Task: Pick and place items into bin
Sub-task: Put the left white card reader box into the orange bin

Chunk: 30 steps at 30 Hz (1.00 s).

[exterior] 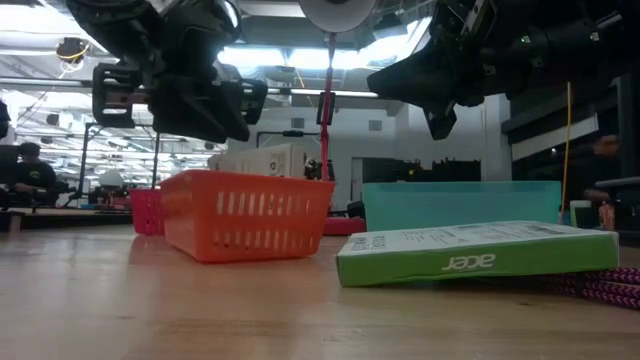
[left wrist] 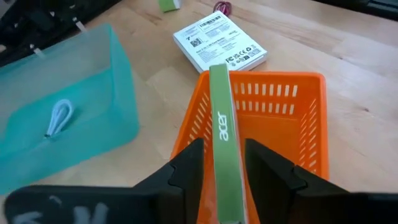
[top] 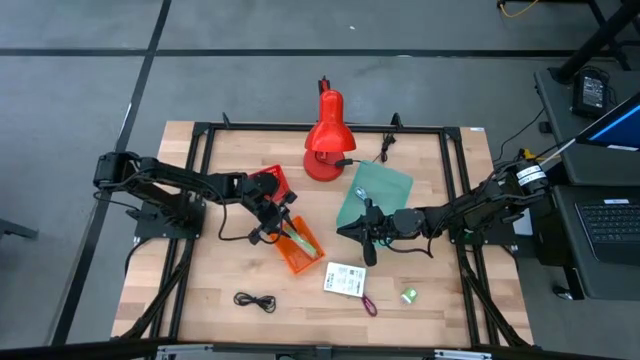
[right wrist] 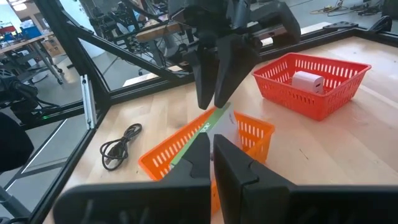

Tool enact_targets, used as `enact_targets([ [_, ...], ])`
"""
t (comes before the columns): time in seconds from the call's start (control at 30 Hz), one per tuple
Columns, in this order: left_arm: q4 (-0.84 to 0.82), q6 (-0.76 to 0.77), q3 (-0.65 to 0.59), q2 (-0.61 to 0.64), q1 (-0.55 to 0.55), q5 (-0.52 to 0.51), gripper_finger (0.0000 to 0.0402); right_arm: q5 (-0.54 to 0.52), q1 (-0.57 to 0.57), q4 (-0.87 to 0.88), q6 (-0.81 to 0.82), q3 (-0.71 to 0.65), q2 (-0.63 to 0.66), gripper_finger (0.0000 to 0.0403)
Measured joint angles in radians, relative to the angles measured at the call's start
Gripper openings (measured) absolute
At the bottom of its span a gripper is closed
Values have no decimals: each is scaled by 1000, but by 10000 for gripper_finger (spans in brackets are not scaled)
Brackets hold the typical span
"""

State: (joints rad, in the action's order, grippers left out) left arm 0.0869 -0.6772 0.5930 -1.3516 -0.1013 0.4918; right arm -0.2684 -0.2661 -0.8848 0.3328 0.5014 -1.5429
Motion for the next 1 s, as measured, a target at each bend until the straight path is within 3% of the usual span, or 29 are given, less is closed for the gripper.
enact_targets([
  [0.23,11,-28,0,24,0,0,124,0,0,0,-2,0,0,4],
  [0.6,47,-42,0,16,0,-80,99,0,0,0,-3,0,0,4],
  [1.0,24,-39,1,-5,15,-134,11,0,0,0,-4,0,0,4],
])
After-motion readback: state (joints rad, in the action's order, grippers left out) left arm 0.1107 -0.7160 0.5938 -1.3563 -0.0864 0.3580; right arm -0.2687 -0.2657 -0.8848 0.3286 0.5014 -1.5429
